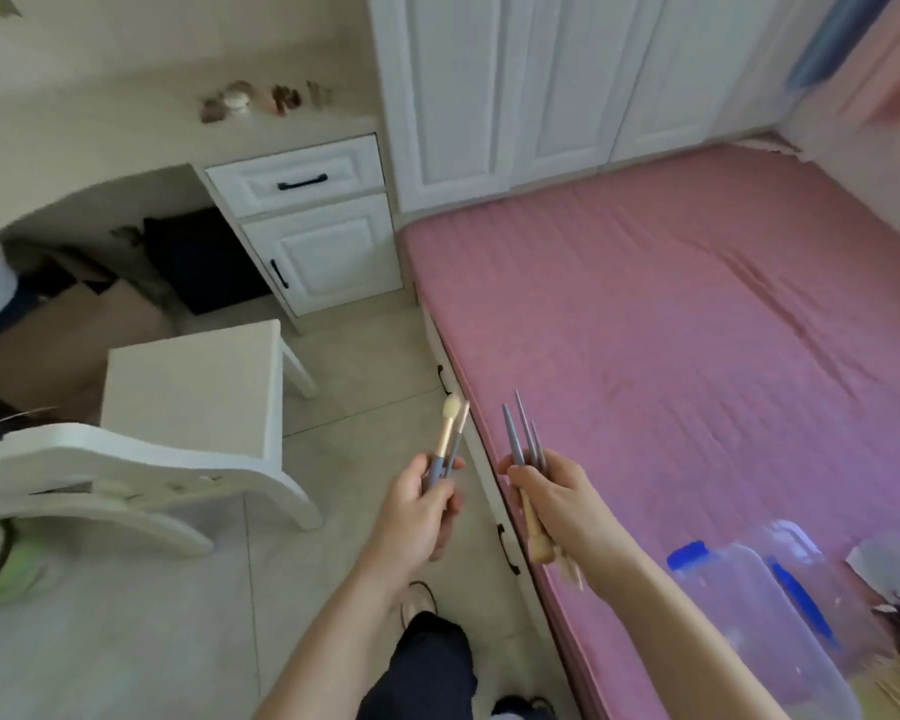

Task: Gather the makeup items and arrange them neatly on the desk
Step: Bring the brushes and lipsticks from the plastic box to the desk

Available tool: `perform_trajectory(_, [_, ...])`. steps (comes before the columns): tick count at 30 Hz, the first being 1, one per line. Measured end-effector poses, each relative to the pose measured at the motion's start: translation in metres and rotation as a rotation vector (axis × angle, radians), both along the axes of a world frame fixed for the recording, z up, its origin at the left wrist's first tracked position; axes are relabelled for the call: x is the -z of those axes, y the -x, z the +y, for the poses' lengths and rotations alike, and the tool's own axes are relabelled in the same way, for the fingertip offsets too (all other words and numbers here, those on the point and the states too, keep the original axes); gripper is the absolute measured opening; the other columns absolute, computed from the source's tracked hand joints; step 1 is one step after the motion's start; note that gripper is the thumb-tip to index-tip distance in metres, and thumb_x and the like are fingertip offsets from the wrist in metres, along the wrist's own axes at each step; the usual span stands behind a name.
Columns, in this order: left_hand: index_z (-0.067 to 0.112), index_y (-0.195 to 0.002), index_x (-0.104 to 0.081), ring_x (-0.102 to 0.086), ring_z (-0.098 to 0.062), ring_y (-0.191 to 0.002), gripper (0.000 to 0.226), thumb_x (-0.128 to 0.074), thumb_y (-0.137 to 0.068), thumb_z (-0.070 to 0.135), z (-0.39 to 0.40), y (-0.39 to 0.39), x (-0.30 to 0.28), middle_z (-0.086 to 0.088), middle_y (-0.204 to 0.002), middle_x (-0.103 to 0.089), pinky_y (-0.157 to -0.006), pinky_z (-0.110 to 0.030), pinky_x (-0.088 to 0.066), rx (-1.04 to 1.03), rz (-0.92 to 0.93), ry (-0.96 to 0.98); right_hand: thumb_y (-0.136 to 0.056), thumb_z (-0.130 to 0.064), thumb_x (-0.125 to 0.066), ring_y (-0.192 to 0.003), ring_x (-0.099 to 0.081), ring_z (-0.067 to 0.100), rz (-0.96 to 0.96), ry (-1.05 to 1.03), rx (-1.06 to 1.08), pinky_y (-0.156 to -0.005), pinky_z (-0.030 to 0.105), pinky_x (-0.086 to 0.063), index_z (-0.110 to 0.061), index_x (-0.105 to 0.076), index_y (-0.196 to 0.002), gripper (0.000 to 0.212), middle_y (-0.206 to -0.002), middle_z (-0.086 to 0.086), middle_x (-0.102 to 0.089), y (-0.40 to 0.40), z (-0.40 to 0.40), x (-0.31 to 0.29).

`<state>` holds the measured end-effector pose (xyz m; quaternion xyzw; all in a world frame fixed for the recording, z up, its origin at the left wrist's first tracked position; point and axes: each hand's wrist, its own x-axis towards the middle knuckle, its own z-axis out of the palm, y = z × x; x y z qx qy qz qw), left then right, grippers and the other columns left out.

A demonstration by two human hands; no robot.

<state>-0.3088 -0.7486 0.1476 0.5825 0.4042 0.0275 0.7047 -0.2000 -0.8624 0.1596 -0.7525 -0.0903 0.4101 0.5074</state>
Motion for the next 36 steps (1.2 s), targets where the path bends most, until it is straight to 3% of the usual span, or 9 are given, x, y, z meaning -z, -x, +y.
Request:
perform_trajectory(7, [0.018, -0.101, -0.059, -0.030, -0.008, -0.044, 0.015, -0.045, -0.099, 0.019, 0.120, 0.036, -0.003, 0.001, -0.063, -0.044, -0.039, -0.021, -0.022, -0.130, 0.039, -0.085, -0.090, -0.012, -0.051, -0.058, -0.043, 0.016, -0.018, -0.015, -0.110, -0.056, 0.028, -0.036, -0.015, -0.065, -0.089, 0.014, -0.063, -0.001, -0.049, 0.017, 0.125, 0.006])
perform_trajectory(17, [0.010, -0.095, -0.063, -0.031, -0.010, -0.044, 0.012, -0.052, -0.095, 0.014, 0.231, 0.028, 0.001, -0.001, -0.062, -0.048, -0.040, -0.021, -0.022, -0.261, 0.077, -0.119, -0.091, -0.015, -0.056, -0.051, -0.042, 0.008, -0.014, -0.017, -0.270, -0.053, 0.023, -0.038, -0.019, -0.068, -0.091, 0.013, -0.060, -0.005, -0.047, -0.005, 0.255, 0.004])
perform_trajectory(28, [0.009, -0.081, -0.057, -0.029, -0.010, -0.041, 0.016, -0.054, -0.095, 0.016, 0.365, -0.091, 0.006, -0.003, -0.061, -0.048, -0.038, -0.020, -0.021, -0.319, 0.101, -0.080, -0.091, -0.016, -0.055, -0.053, -0.045, 0.007, -0.033, -0.010, -0.379, -0.057, 0.023, -0.040, -0.018, -0.068, -0.091, 0.014, -0.060, -0.007, -0.050, -0.125, 0.402, 0.013])
perform_trajectory(33, [0.004, -0.090, -0.059, -0.030, -0.012, -0.039, 0.012, -0.053, -0.095, 0.013, 0.431, -0.148, -0.006, -0.009, -0.061, -0.055, -0.038, -0.021, -0.023, -0.397, 0.085, -0.089, -0.090, -0.024, -0.055, -0.060, -0.045, 0.014, -0.082, -0.003, -0.387, -0.057, 0.028, -0.040, -0.006, -0.064, -0.098, 0.021, -0.064, -0.002, -0.050, -0.186, 0.475, 0.005])
perform_trajectory(36, [0.003, -0.094, -0.059, -0.031, -0.013, -0.039, 0.012, -0.051, -0.096, 0.011, 0.464, -0.179, -0.010, -0.009, -0.059, -0.056, -0.038, -0.022, -0.023, -0.458, 0.061, -0.073, -0.091, -0.023, -0.054, -0.062, -0.048, 0.013, -0.110, -0.005, -0.366, -0.059, 0.025, -0.042, -0.011, -0.064, -0.096, 0.016, -0.067, -0.003, -0.052, -0.211, 0.516, 0.001])
